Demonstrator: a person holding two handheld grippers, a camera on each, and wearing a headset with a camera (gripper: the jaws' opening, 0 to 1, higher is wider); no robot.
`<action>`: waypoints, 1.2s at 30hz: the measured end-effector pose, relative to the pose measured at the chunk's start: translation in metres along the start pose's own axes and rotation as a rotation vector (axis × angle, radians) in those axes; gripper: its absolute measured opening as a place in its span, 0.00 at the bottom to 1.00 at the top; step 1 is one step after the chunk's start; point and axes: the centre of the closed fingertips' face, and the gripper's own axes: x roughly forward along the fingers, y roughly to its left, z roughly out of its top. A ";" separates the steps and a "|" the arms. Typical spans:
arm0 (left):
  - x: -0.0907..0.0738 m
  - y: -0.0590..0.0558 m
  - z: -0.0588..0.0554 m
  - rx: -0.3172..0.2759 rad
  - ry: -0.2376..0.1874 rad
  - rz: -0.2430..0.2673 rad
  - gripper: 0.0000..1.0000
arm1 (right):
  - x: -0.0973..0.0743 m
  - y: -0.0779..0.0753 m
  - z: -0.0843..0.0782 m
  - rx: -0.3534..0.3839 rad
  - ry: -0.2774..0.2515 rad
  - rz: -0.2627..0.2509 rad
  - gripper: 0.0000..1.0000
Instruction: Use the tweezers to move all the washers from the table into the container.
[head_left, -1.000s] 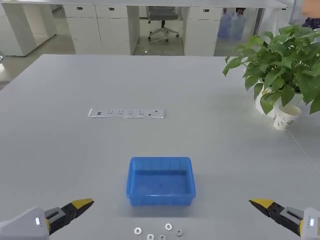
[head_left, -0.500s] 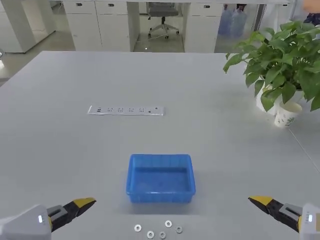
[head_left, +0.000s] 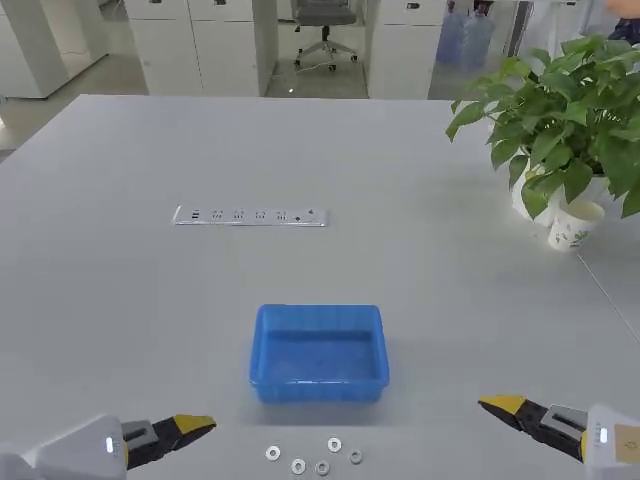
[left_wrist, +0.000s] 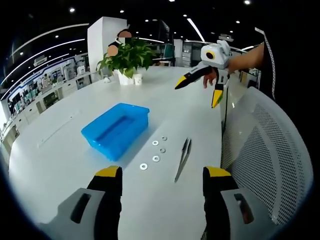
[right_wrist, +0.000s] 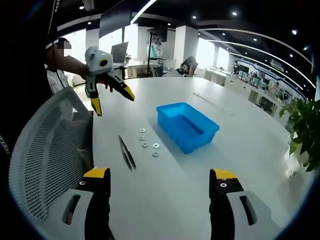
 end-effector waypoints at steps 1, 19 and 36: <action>0.002 -0.002 -0.001 0.005 0.008 -0.013 0.68 | 0.001 0.000 0.000 -0.003 0.002 0.004 0.81; 0.027 -0.022 -0.028 0.133 0.169 -0.153 0.38 | 0.021 0.025 -0.002 -0.093 0.055 0.153 0.61; 0.048 -0.025 -0.040 0.183 0.261 -0.216 0.23 | 0.053 0.049 -0.009 -0.175 0.123 0.288 0.42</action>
